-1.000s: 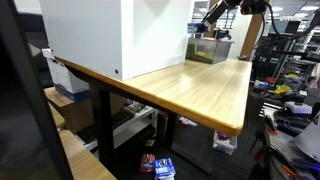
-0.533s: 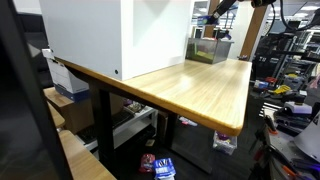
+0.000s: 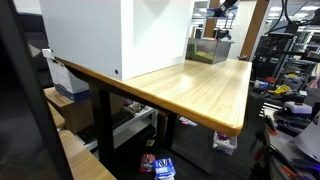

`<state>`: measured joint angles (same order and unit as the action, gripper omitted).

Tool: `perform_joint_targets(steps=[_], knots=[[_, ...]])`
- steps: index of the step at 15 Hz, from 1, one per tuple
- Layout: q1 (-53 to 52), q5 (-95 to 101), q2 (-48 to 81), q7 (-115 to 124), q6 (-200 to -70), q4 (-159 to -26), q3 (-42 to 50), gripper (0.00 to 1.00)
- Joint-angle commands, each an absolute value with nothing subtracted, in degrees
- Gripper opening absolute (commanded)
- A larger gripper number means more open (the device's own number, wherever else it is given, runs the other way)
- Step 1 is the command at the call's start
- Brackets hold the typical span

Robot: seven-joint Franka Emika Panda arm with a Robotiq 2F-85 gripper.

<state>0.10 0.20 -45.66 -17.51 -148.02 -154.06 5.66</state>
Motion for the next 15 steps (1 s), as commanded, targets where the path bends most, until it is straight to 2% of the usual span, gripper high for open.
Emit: perform_joint_targets(steps=[1,15], knots=[[5.11,4.23,-45.97,-13.34,-149.33,-154.23,4.95,0.68],[21.17,11.54,-34.24,-1.50,-158.12,-152.98,4.40,0.68]])
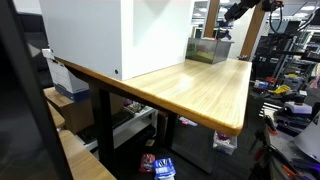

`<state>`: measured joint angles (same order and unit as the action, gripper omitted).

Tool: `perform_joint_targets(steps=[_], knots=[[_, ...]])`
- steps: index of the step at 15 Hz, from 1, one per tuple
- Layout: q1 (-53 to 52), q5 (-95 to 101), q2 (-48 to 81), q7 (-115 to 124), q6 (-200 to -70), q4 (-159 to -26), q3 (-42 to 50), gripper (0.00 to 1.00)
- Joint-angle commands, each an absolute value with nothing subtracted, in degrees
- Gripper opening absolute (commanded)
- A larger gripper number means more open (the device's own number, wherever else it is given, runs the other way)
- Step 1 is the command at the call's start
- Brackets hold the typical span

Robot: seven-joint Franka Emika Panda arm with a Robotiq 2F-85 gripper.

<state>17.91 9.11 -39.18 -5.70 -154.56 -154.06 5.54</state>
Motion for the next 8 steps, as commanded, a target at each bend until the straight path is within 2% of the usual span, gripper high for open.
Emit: perform_joint_targets(steps=[1,8], knots=[[22.12,11.99,-32.78,-0.56,-158.91,-152.87,4.21,0.68],[26.13,14.30,-25.62,4.68,-162.10,-151.67,2.27,0.68]])
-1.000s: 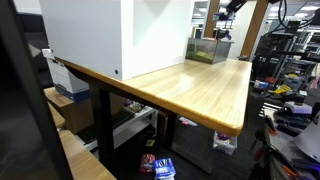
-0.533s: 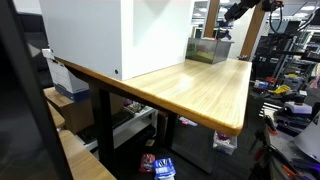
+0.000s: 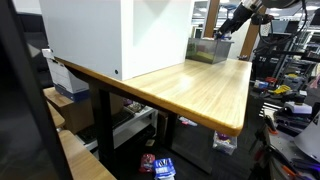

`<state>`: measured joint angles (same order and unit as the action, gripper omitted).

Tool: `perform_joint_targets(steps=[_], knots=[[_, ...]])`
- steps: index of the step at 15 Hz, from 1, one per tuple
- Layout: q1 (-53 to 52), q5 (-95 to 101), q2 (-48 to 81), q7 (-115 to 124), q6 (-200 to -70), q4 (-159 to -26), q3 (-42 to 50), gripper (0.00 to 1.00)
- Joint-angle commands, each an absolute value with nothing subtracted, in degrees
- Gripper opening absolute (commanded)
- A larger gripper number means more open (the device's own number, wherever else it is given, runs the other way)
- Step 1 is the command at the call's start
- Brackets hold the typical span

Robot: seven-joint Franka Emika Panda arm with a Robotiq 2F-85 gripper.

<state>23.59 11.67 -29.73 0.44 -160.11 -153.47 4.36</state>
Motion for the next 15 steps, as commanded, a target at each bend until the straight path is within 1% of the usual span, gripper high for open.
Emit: perform_joint_targets(steps=[1,8,15], knots=[[26.53,14.75,-24.91,5.49,-162.44,-151.21,1.91,0.68],[27.88,18.08,-20.46,9.85,-162.87,-147.34,0.19,0.68],[27.02,21.98,-16.57,13.98,-162.23,-144.55,-0.33,0.68]])
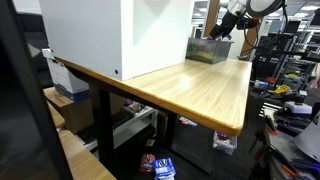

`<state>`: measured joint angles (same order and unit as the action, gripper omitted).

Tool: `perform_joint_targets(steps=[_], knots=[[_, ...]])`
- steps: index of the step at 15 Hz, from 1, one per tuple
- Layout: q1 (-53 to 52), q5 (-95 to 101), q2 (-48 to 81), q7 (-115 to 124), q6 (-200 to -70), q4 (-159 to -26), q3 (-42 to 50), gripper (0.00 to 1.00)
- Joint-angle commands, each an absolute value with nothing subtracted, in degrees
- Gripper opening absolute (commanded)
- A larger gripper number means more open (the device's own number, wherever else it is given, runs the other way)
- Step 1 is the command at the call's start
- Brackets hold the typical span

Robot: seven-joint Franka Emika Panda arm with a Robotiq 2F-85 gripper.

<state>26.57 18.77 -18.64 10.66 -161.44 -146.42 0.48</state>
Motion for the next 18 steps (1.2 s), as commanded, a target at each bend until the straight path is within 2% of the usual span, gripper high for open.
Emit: perform_joint_targets(steps=[1,2,18], knots=[[27.39,23.20,-16.31,14.93,-161.92,-144.19,-0.70,0.68],[27.31,23.86,-16.17,15.52,-161.54,-143.97,-0.74,0.98],[24.70,25.86,-20.05,15.28,-159.93,-141.42,0.55,1.00]])
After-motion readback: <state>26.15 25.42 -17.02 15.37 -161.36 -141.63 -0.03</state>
